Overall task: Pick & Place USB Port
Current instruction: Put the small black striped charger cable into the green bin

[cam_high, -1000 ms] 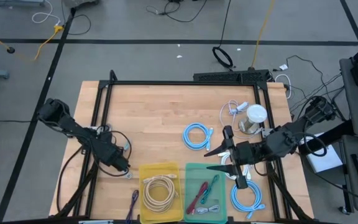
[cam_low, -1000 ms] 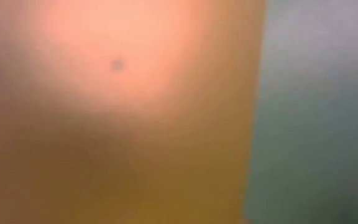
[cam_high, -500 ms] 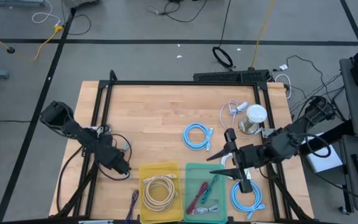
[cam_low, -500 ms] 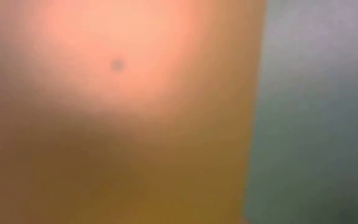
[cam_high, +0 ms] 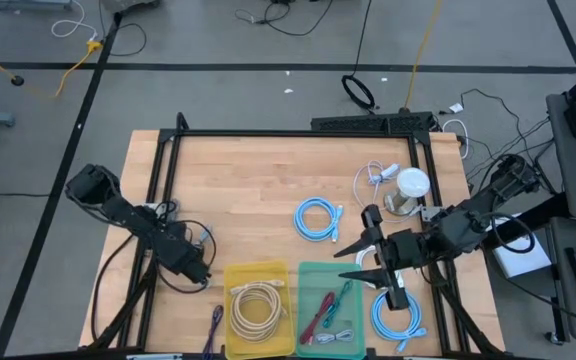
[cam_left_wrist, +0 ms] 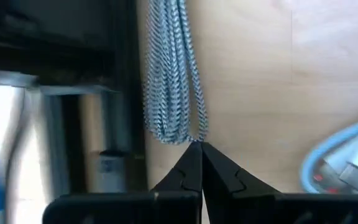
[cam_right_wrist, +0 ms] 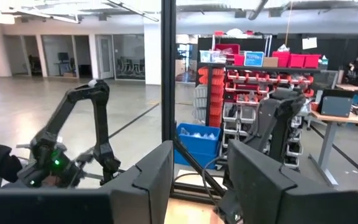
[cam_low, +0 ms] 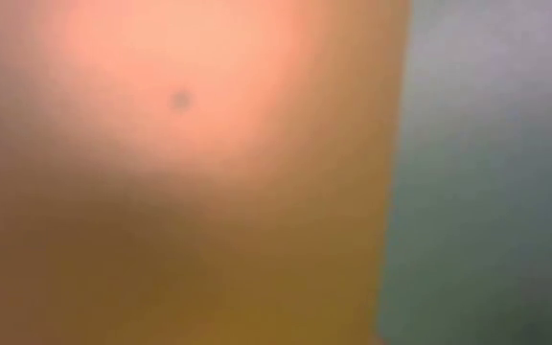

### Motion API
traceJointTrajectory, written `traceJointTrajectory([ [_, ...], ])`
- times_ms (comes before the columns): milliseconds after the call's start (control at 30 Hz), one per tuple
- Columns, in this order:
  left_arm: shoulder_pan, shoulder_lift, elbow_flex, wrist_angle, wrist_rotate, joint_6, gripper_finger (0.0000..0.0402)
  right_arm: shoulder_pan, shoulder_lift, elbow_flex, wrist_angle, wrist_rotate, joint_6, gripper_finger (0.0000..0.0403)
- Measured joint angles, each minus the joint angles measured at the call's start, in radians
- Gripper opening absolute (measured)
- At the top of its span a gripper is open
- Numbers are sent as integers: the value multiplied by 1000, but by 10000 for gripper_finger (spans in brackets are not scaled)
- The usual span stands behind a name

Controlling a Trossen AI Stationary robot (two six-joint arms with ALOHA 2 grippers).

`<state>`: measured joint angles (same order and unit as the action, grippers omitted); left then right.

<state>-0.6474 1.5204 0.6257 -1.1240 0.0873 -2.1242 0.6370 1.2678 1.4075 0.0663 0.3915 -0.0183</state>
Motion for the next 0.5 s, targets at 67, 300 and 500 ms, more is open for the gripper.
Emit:
traceJointTrajectory([
  [67, -7, -4, -35, 87, -13, 1, 0, 7, 0, 0, 9, 0, -19, 137],
  [300, 13, -27, -28, 107, -67, 44, 0, 22, 0, 0, 28, 3, -71, 108],
  [500, 58, -57, -18, 145, -116, 178, 0, 22, 0, 0, 28, 3, -85, 87],
])
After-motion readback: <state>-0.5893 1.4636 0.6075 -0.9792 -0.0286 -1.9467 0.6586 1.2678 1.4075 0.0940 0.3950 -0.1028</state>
